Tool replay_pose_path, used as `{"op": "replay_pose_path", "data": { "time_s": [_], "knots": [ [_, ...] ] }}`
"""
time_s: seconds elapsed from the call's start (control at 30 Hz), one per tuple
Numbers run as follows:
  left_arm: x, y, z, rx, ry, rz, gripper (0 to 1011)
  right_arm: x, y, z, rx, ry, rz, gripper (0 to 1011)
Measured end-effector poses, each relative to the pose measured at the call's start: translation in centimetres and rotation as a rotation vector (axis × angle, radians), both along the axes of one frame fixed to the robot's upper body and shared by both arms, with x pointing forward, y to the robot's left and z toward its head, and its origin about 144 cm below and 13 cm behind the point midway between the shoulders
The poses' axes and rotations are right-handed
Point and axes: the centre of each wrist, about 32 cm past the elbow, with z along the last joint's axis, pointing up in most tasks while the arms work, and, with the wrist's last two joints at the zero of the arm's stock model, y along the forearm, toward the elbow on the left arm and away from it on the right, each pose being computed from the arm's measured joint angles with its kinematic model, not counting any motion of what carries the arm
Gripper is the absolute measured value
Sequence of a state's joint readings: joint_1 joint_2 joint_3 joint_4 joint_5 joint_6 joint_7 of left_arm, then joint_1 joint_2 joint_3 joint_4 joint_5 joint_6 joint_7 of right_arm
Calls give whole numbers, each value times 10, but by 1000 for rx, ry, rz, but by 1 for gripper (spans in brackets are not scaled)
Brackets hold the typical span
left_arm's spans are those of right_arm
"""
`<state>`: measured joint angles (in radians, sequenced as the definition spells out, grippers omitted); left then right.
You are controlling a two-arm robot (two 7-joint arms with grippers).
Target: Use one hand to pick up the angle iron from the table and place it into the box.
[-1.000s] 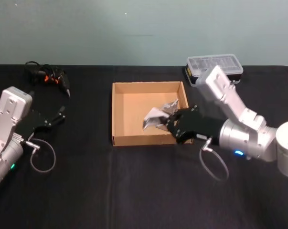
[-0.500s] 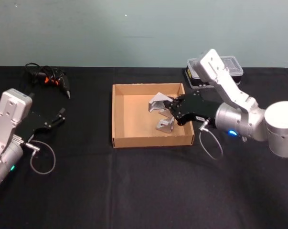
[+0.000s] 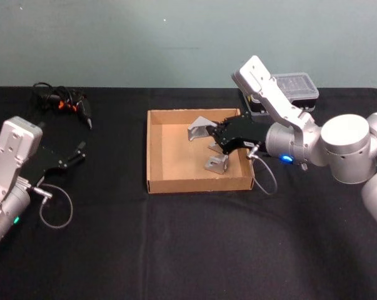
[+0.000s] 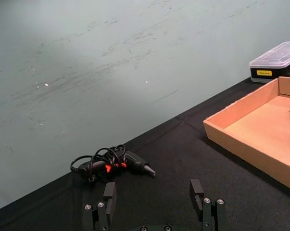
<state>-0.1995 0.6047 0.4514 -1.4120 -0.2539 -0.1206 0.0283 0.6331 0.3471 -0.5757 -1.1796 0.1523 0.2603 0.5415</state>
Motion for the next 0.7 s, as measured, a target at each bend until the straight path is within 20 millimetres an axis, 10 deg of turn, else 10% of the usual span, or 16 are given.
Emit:
{"op": "replay_pose_path", "data": {
  "time_s": [0.7],
  "knots": [
    [0, 0, 0, 0, 0, 0, 1000, 24, 14, -10, -46, 55, 41, 57]
  ]
}}
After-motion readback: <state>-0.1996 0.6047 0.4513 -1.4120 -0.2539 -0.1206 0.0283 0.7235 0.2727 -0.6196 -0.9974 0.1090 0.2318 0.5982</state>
